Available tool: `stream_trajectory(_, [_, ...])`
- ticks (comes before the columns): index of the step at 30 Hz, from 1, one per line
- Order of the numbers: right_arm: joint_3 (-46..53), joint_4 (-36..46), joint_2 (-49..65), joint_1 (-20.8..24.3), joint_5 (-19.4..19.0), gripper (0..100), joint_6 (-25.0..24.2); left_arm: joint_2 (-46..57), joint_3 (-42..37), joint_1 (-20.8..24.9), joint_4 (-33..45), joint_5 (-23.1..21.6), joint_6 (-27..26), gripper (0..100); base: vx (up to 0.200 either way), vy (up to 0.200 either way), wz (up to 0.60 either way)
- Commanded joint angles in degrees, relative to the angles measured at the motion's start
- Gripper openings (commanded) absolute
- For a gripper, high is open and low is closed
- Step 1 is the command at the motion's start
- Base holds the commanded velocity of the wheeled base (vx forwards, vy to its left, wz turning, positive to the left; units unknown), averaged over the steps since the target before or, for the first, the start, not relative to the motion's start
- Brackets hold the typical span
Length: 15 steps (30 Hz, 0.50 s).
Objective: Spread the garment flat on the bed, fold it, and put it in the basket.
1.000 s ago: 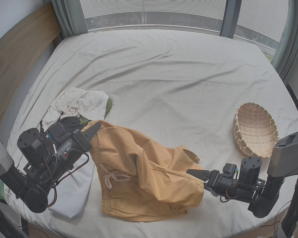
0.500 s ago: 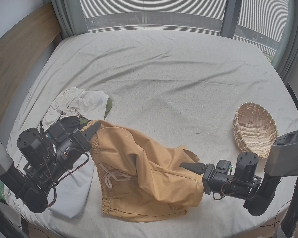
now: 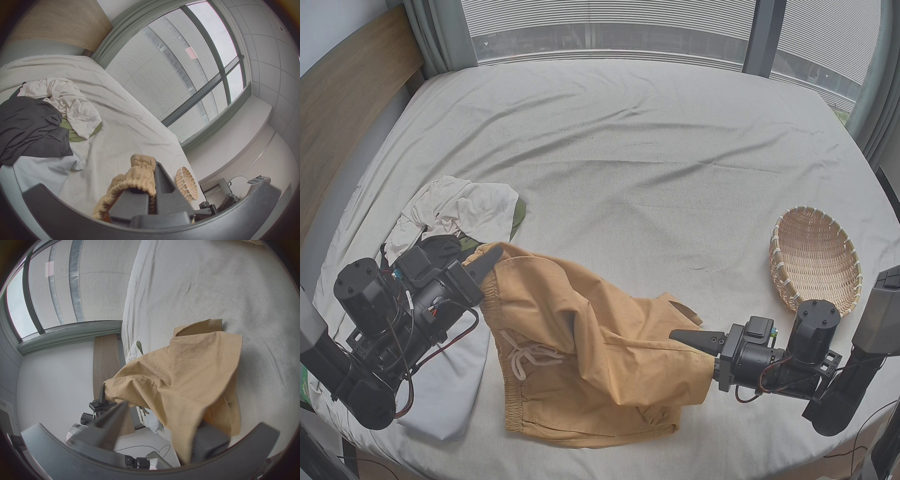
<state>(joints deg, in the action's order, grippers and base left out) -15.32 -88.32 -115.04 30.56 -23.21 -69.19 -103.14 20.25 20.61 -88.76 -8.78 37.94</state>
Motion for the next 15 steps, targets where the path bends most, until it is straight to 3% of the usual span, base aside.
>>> stream_trajectory(1, [-0.06,-0.10,0.35,-0.15,0.01,0,0.11,0.05,-0.03,0.04,-0.01,-0.01,0.03,0,0.000,0.000,0.00])
stream_trajectory(11, [2.32,0.08,12.03,-1.73,0.27,0,3.72,1.28,1.02,0.48,-0.01,-0.19,0.12,0,0.000,0.000,0.00])
stream_trajectory(15, [4.78,0.08,18.54,-2.52,0.36,0,6.62,3.04,1.28,0.66,-0.01,-3.18,0.03,0,0.000,0.000,0.00])
